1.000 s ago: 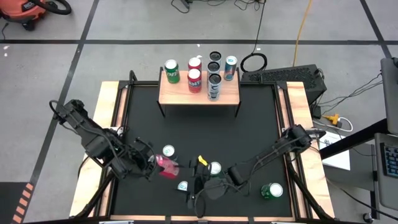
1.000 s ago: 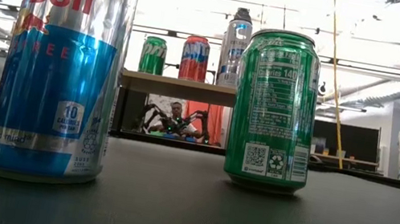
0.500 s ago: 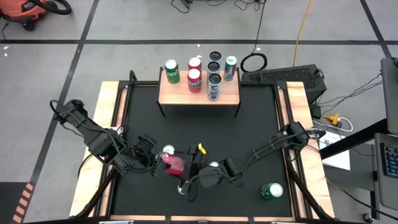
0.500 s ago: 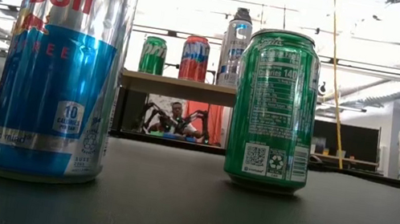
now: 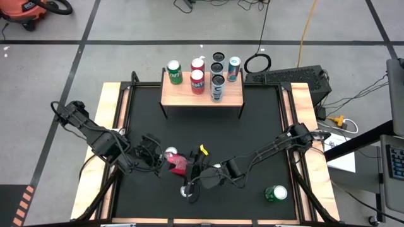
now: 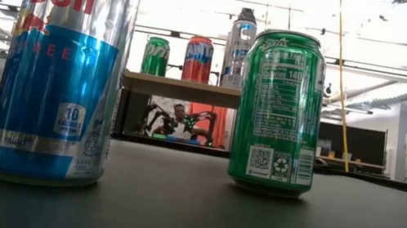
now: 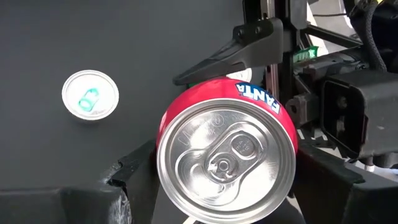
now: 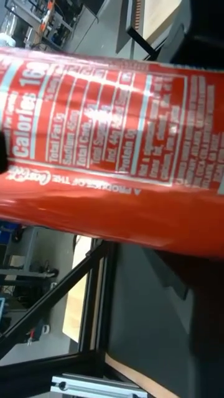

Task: Place canned beverage on shelf
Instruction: Put the orange soda can on the shelf aligned with the other orange soda can

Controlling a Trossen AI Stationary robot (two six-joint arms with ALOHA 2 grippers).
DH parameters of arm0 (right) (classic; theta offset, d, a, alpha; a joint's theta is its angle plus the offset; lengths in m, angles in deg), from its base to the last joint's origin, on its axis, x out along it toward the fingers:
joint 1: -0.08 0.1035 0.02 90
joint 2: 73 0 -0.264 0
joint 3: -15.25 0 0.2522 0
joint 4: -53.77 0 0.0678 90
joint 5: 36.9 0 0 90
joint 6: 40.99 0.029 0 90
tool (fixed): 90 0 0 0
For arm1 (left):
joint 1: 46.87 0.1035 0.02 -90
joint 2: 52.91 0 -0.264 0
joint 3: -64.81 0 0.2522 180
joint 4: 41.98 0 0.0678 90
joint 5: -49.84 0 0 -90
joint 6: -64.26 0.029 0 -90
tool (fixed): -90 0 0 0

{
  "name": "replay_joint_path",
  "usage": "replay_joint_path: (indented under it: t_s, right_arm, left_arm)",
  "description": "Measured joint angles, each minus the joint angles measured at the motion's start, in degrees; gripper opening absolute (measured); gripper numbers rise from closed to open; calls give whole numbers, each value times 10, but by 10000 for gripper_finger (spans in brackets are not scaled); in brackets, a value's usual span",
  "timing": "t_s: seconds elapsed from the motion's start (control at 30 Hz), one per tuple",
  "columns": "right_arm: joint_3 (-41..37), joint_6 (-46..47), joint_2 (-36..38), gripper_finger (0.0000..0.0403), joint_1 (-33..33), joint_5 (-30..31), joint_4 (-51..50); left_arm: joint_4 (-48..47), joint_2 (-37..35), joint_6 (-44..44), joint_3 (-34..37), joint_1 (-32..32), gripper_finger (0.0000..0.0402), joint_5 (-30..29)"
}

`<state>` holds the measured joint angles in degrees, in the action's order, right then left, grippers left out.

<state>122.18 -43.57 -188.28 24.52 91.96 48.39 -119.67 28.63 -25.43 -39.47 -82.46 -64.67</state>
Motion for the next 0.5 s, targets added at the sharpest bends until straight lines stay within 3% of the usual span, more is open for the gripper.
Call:
replay_joint_path:
  t_s: [0.13,0.3,0.5]
  right_arm:
    - [0,0,0,279,0,1,-1]
    - [-1,-1,-1,281,0,2,-4]
    - [-1,-11,-1,284,0,1,-12]
  left_arm:
    - [1,0,-1,5,0,283,0]
    - [3,0,6,8,0,286,0]
    - [9,0,55,9,-4,333,-5]
